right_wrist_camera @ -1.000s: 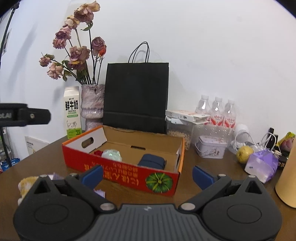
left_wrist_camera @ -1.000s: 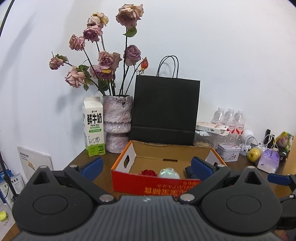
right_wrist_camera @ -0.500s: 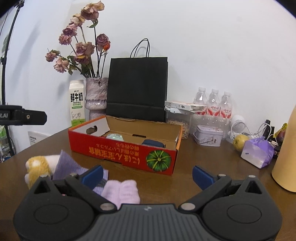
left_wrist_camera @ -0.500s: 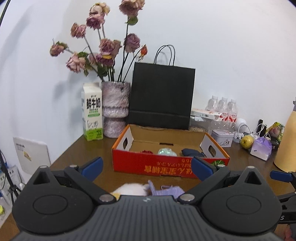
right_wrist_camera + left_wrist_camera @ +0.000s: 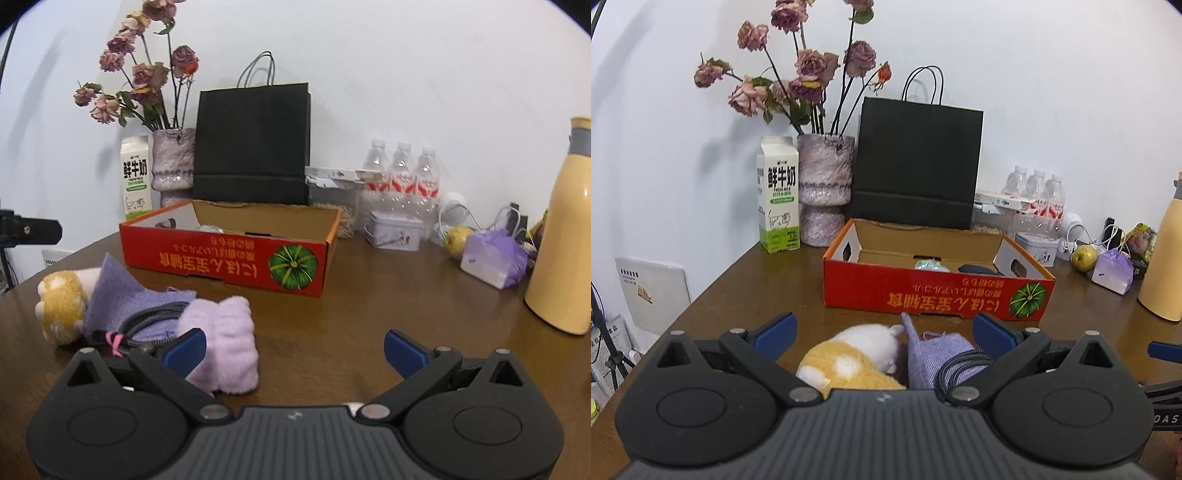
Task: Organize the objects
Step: 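Lower the right tool onto the white bottle cap and close it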
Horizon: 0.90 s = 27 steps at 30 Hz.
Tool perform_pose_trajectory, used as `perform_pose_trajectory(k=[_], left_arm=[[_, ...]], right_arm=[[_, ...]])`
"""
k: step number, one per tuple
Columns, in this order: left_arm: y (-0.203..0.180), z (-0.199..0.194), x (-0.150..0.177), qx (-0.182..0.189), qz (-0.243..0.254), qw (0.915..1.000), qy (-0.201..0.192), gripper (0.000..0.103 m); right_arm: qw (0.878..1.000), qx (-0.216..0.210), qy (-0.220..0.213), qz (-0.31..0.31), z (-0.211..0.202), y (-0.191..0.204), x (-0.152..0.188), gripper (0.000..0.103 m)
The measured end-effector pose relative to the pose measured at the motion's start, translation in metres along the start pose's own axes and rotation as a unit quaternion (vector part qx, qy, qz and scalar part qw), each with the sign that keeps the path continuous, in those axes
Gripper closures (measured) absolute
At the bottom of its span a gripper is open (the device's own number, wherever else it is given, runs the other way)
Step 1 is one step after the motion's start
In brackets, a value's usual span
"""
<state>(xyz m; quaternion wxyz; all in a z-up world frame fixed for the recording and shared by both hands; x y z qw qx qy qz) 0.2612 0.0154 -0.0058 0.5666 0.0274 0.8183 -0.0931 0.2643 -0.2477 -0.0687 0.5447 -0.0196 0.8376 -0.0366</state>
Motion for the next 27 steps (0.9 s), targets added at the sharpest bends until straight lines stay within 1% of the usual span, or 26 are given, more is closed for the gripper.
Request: perform_pose_trajectory(k=[6, 9, 14, 20, 22, 25, 26, 27], left_arm=[[0.008, 0.001, 0.011, -0.003, -0.003, 1.0000, 0.008, 0.000], [0.014, 0.003, 0.016, -0.005, -0.009, 0.9998, 0.017, 0.000], [0.024, 0.002, 0.019, -0.008, -0.025, 0.9995, 0.016, 0.000], [0.022, 0.002, 0.021, -0.006, -0.024, 0.9995, 0.019, 0.000], [0.022, 0.000, 0.021, -0.003, -0.024, 0.9995, 0.019, 0.000], [0.021, -0.001, 0.021, -0.002, -0.022, 0.9996, 0.018, 0.000], [0.020, -0.002, 0.021, -0.001, -0.021, 0.9996, 0.018, 0.000], [0.020, -0.002, 0.021, 0.000, -0.021, 0.9996, 0.018, 0.000]], right_arm=[[1.000, 0.018, 0.021, -0.004, -0.001, -0.006, 0.011, 0.000], [0.999, 0.018, 0.028, -0.007, 0.000, -0.008, 0.013, 0.000], [0.999, 0.015, 0.040, -0.001, 0.001, -0.011, 0.016, 0.000], [0.998, 0.021, 0.062, 0.005, 0.005, -0.014, 0.018, 0.000], [0.996, 0.032, 0.077, 0.010, 0.007, -0.018, 0.020, 0.000], [0.993, 0.044, 0.101, 0.036, 0.012, -0.029, 0.024, 0.004], [0.992, 0.044, 0.109, 0.042, 0.015, -0.031, 0.025, 0.008], [0.991, 0.043, 0.118, 0.043, 0.017, -0.031, 0.026, 0.011]])
Point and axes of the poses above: each gripper's, at about its wrist camera, not at the fingertips, and z roughly the way its jaws point, y to its left, x to its underside, the point moved 2 cm from there along z, roughly the way its jaws point, and after that the axes turned 8 degrees about x, right-handed, at the moved point
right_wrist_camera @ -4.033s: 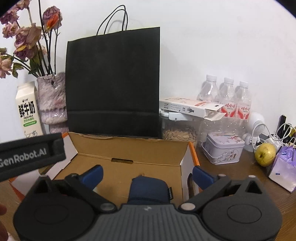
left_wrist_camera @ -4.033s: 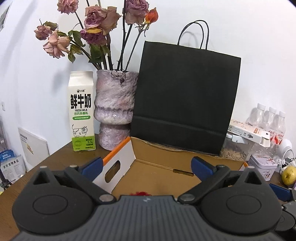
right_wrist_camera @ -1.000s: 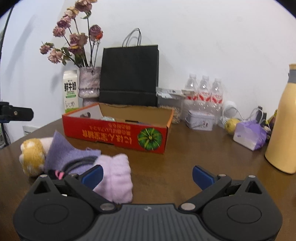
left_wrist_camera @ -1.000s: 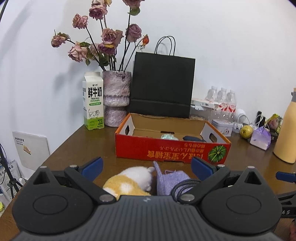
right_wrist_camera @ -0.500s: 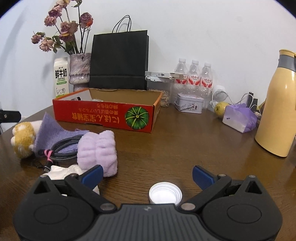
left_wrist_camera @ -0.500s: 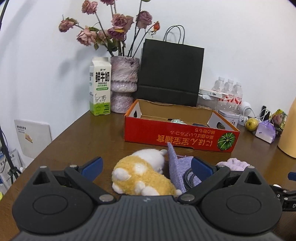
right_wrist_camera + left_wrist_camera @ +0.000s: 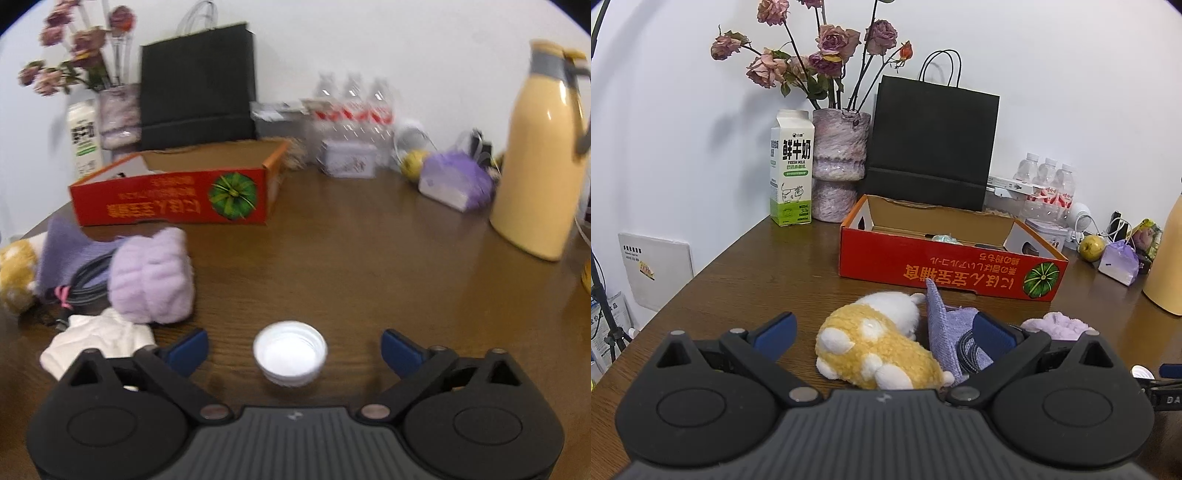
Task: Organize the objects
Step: 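Lower the right tool onto the white bottle cap and close it, then close the left tool around the yellow-white plush toy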
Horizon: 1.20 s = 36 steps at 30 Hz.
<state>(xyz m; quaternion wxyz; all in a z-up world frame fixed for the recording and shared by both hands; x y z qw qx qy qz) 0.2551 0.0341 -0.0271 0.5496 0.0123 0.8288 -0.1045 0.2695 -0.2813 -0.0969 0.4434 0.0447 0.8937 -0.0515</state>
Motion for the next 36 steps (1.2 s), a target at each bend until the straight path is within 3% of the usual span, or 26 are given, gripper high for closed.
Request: perform_pose_trajectory(k=[3, 7, 11, 19, 31, 36], left_arm=[[-0.002, -0.001, 0.000, 0.000, 0.004, 1.0000, 0.001, 0.000], [-0.001, 0.000, 0.001, -0.002, 0.004, 1.0000, 0.003, 0.000], [-0.001, 0.001, 0.002, -0.002, 0.004, 0.9999, 0.009, 0.000], [-0.002, 0.001, 0.003, 0.002, 0.007, 0.9999, 0.010, 0.000], [0.018, 0.006, 0.003, -0.007, -0.022, 0.9995, 0.024, 0.000], [0.023, 0.016, 0.000, -0.022, 0.011, 0.9984, 0.052, 0.000]], right_arm=[[1.000, 0.000, 0.011, -0.014, 0.004, 0.004, 0.001, 0.015], [1.000, -0.014, 0.002, -0.022, 0.001, 0.007, 0.002, 0.035], [0.999, -0.028, -0.007, -0.035, -0.003, 0.012, 0.002, 0.064], [0.999, -0.028, -0.015, -0.038, -0.007, 0.021, 0.000, 0.064], [0.995, -0.028, -0.091, -0.038, -0.028, 0.043, -0.005, 0.064], [0.994, -0.035, -0.099, -0.029, -0.029, 0.041, -0.006, 0.064]])
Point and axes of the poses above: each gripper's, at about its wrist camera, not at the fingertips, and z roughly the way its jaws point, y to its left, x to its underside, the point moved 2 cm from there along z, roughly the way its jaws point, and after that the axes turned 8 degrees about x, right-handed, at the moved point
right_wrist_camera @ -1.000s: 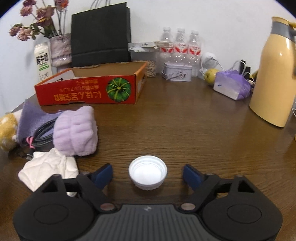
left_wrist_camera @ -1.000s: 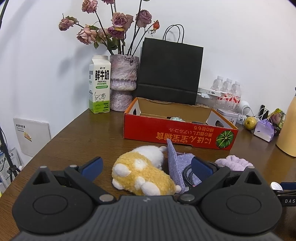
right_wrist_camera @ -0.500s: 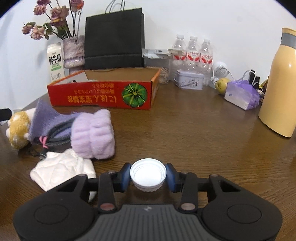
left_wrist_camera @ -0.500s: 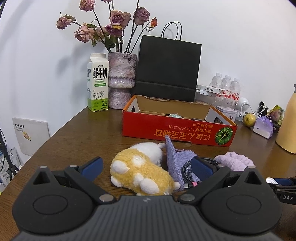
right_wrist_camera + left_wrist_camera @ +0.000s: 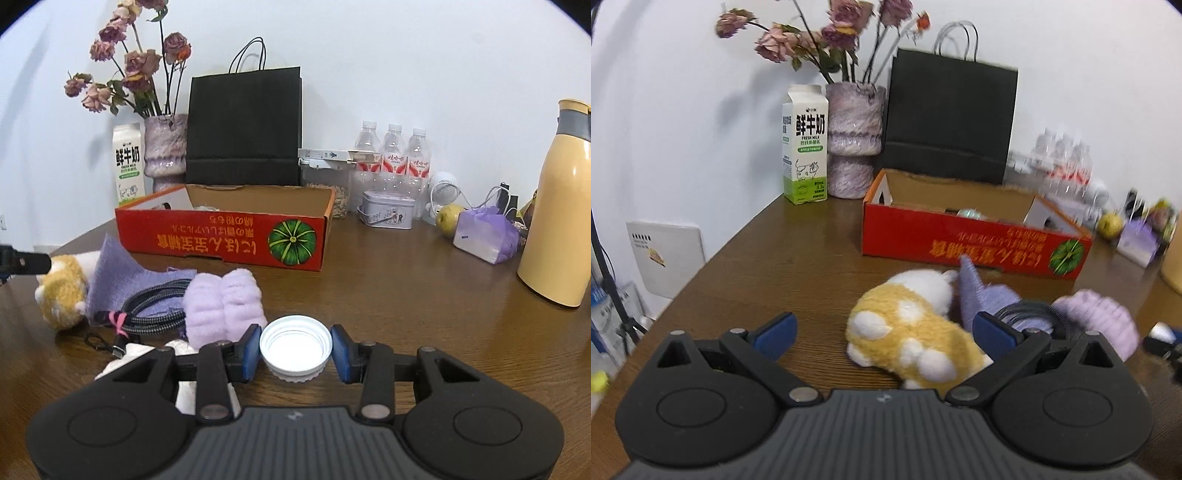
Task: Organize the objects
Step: 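Close the left tool around the yellow-white plush toy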
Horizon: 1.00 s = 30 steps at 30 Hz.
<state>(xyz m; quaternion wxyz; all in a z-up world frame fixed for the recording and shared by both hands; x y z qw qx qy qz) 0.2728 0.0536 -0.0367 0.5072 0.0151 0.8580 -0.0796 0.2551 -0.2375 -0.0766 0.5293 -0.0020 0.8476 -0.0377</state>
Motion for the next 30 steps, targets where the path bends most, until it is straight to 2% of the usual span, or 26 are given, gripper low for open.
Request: perform_pose_trajectory(k=[5, 10, 13, 19, 22, 23, 24, 27, 30], left_arm=[[0.003, 0.024, -0.003, 0.014, 0.018, 0.9989, 0.040, 0.000], [0.004, 0.045, -0.013, -0.007, 0.014, 0.9986, 0.050, 0.000], [0.006, 0.059, -0.012, -0.008, -0.006, 0.9978, 0.065, 0.000], [0.022, 0.068, -0.001, 0.018, -0.079, 0.9929, 0.087, 0.000], [0.023, 0.065, 0.001, 0.023, -0.088, 0.9927, 0.080, 0.010], [0.021, 0.063, 0.002, 0.030, -0.089, 0.9925, 0.078, 0.020], [0.020, 0.060, 0.003, 0.039, -0.091, 0.9922, 0.076, 0.026], [0.015, 0.051, 0.006, 0.034, -0.092, 0.9927, 0.069, 0.029], [0.016, 0.041, 0.009, 0.014, -0.101, 0.9932, 0.057, 0.031]], right_arm=[[1.000, -0.005, -0.004, 0.007, -0.001, -0.001, 0.001, 0.064], [1.000, -0.008, -0.004, 0.012, -0.001, -0.003, 0.002, 0.064], [1.000, -0.010, -0.004, 0.012, -0.001, -0.003, 0.002, 0.064], [1.000, -0.011, -0.002, 0.012, 0.000, -0.002, 0.002, 0.064], [1.000, -0.011, -0.003, 0.012, -0.001, -0.002, 0.002, 0.064], [1.000, -0.011, -0.003, 0.012, -0.001, -0.002, 0.002, 0.064], [1.000, -0.011, -0.003, 0.012, -0.001, -0.002, 0.002, 0.064], [1.000, -0.011, -0.004, 0.012, 0.000, -0.002, 0.001, 0.064], [1.000, -0.012, -0.008, 0.012, -0.003, -0.002, 0.001, 0.064]])
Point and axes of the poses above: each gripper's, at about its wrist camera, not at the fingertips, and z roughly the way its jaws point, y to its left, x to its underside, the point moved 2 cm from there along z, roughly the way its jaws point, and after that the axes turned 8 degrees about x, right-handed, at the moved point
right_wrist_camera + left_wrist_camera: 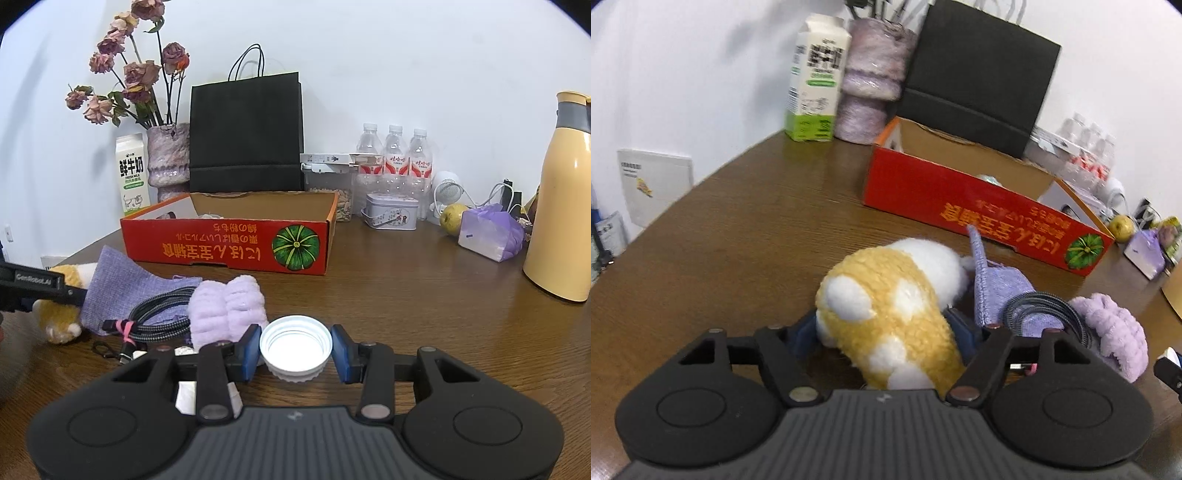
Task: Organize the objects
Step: 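Close the left tool around the yellow-white plush toy, then carry the plush toy with the left tool while the right tool carries the cap to the red box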
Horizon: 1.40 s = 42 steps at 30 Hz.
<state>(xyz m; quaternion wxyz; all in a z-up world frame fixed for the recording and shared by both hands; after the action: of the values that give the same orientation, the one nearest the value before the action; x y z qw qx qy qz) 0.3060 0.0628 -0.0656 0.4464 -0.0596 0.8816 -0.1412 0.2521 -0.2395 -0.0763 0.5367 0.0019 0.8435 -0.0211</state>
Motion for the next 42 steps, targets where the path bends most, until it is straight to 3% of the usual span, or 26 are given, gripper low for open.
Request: perform_pose_trajectory(k=[9, 23, 42], left_arm=[[0.018, -0.034, 0.005, -0.039, -0.032, 0.9970, -0.059, 0.038], [0.000, -0.084, 0.022, -0.054, 0.007, 0.9873, -0.149, 0.040], [-0.053, -0.098, 0.012, -0.005, 0.042, 0.9852, -0.166, 0.039]], right_arm=[[1.000, 0.003, -0.021, -0.003, -0.007, 0.000, -0.001, 0.064], [0.999, 0.006, -0.049, -0.010, -0.017, 0.002, 0.001, 0.064], [0.996, -0.017, -0.086, -0.005, -0.028, 0.016, -0.016, 0.064]])
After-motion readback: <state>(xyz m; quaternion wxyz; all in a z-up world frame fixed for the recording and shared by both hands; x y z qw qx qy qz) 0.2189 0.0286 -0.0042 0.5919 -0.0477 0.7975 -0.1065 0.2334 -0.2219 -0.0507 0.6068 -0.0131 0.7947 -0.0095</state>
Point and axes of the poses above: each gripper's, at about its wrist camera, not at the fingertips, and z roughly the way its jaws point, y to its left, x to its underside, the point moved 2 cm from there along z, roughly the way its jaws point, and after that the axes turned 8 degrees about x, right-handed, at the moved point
